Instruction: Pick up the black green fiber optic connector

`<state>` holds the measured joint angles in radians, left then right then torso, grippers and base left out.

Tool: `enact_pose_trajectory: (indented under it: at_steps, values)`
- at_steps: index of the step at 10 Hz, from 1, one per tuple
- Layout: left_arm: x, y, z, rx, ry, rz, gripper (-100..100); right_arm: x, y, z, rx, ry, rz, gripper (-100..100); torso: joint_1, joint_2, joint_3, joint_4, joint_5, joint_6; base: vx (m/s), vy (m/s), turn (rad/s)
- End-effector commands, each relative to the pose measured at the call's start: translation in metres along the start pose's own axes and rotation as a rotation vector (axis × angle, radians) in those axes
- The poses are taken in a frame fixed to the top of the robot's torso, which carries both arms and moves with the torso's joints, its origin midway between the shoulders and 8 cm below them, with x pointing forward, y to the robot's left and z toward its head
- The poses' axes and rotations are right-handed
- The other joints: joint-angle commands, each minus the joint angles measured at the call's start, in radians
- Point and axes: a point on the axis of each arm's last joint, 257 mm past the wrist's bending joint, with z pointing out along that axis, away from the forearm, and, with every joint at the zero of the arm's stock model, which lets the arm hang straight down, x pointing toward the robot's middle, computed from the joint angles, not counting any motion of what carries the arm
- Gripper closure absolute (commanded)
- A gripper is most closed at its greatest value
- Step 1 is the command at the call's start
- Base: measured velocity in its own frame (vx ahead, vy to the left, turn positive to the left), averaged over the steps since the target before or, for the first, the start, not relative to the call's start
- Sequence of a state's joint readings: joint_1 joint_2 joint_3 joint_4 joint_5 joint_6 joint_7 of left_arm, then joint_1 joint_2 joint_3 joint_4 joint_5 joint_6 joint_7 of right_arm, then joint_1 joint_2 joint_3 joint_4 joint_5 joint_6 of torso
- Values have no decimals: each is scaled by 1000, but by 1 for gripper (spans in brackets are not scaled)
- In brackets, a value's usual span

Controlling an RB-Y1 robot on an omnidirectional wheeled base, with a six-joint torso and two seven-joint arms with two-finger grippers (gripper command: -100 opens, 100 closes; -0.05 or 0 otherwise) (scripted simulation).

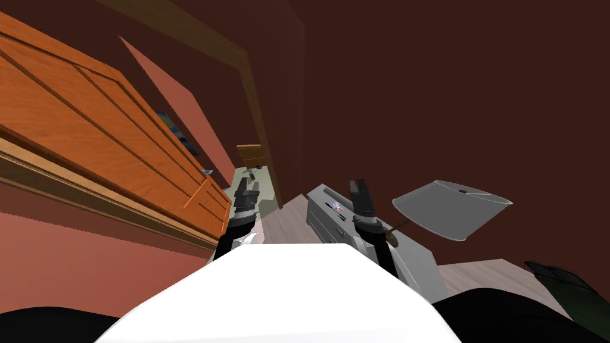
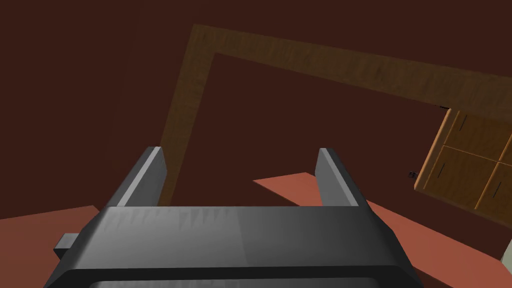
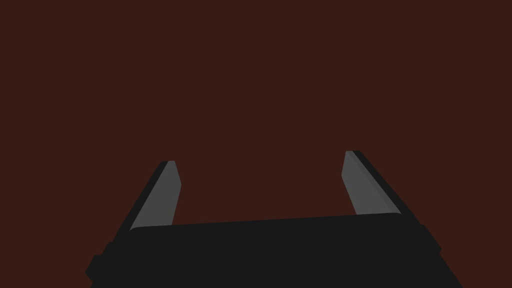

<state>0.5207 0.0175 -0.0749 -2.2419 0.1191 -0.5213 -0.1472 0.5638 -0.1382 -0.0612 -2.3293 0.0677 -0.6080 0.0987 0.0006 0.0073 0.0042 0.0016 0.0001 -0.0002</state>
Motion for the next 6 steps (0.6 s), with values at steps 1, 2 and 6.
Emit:
enact_pose_trajectory:
  at_steps: [1,2,6]
  values:
    - [0,0,0,0,0,0,0,5,-23,-12,67,52,-23,-100,0,0,0,0,0,0,-112,43,192]
    - [0,0,0,0,0,0,0,7,-23,-12,65,63,-25,-100,1,0,0,0,0,0,-84,33,84]
    - [0,0,0,0,0,0,0,21,-69,-46,214,187,-74,-100,-1,-1,0,0,0,0,-93,14,205]
